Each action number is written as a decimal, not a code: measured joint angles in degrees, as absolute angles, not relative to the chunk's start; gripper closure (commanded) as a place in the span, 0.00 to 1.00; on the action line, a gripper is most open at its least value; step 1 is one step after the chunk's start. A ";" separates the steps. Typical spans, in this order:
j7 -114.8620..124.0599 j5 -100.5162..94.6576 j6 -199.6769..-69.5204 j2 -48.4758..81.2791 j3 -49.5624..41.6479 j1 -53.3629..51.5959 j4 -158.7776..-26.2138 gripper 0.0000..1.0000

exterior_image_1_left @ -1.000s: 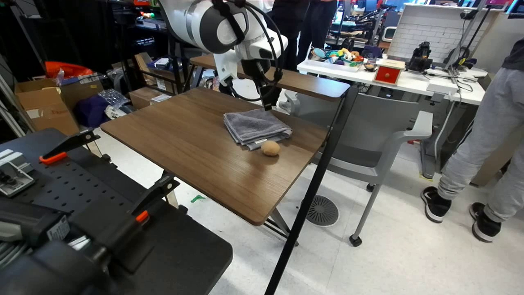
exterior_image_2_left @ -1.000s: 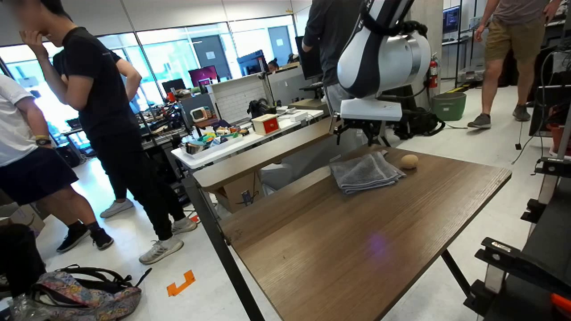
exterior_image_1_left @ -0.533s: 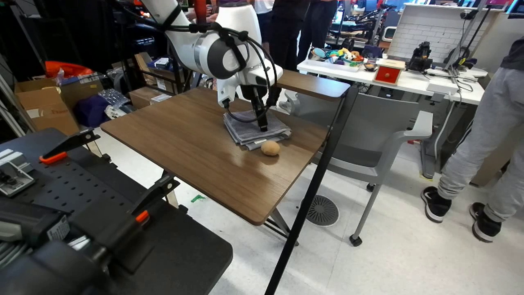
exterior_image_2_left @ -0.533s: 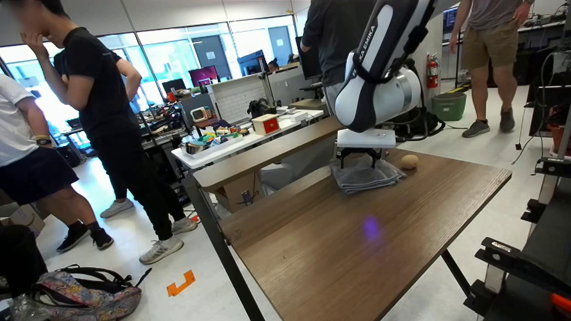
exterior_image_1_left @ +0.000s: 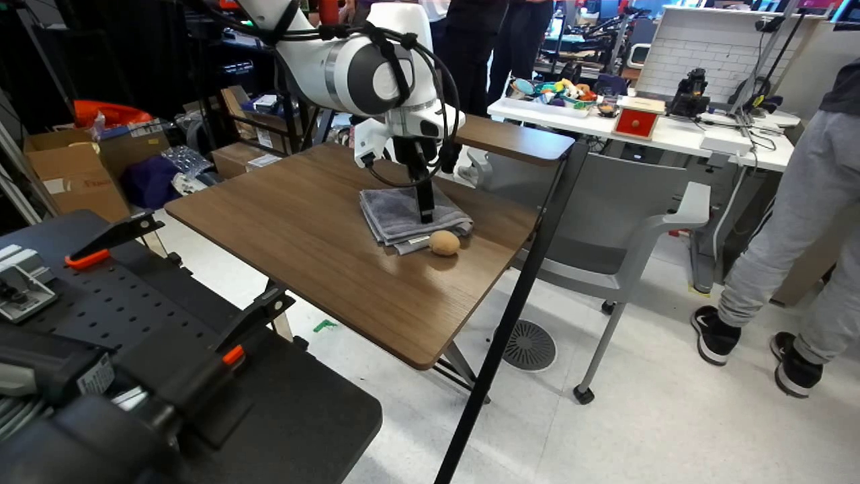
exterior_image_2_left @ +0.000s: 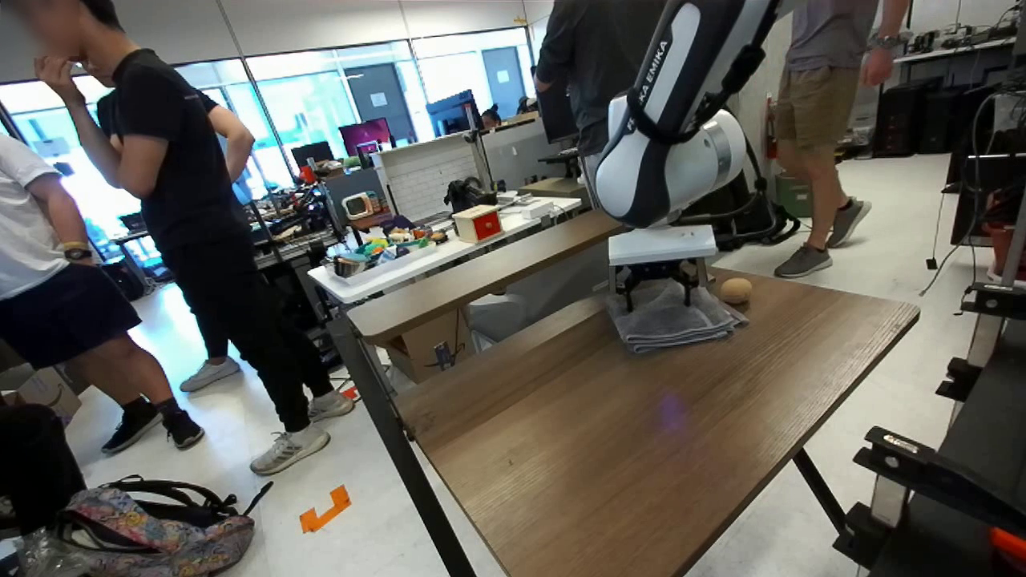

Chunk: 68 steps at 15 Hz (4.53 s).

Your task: Wipe the table with cloth

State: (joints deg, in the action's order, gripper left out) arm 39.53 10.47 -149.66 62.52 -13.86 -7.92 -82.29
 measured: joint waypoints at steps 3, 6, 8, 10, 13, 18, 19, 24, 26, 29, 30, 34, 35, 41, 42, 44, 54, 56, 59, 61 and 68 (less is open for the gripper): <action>40.12 10.47 -149.71 62.64 -14.14 -7.11 -81.54 0.00; 41.95 10.51 -146.75 63.91 -13.96 -5.33 -78.80 0.00; 42.37 10.53 -143.57 65.06 -12.65 -4.19 -76.35 0.00; 42.37 10.53 -140.05 66.17 -10.86 -3.31 -74.29 0.00; 42.37 10.64 -137.63 67.84 -7.68 -2.93 -72.72 0.00; 41.45 10.51 -138.02 67.76 -4.55 -4.74 -72.84 0.00; 40.83 10.50 -138.54 67.58 -4.38 -5.31 -73.27 0.00; 38.15 10.49 -141.50 66.72 -3.80 -6.94 -75.54 0.00; 37.96 10.49 -141.69 66.64 -3.67 -6.94 -75.72 0.00; 38.47 10.47 -141.01 66.38 -4.58 -6.98 -74.94 0.00; 38.73 10.56 -141.01 66.40 -5.00 -6.69 -74.33 0.00; 39.54 11.96 -140.28 67.00 -4.12 -4.16 -70.62 0.00; 39.80 12.01 -139.55 67.46 -3.73 -3.77 -69.67 0.00; 41.90 12.05 -133.65 70.75 -2.06 -3.65 -65.45 0.00; 42.05 12.48 -133.64 71.41 -1.33 -3.62 -64.70 0.00; 43.02 14.13 -133.74 72.58 0.57 -3.64 -62.53 0.00; 48.81 15.75 -135.95 79.64 4.36 -8.04 -50.97 0.00; 46.96 15.74 -133.53 79.55 4.73 -8.12 -50.79 0.00; 41.87 15.70 -130.47 78.48 6.15 -8.20 -52.48 0.00; 38.43 15.53 -130.21 76.53 6.82 -8.47 -56.07 0.00; 29.66 11.79 -130.27 66.52 6.67 -9.58 -74.73 0.00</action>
State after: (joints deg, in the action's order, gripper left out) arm 29.66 11.79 -130.27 66.52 6.67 -9.58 -74.73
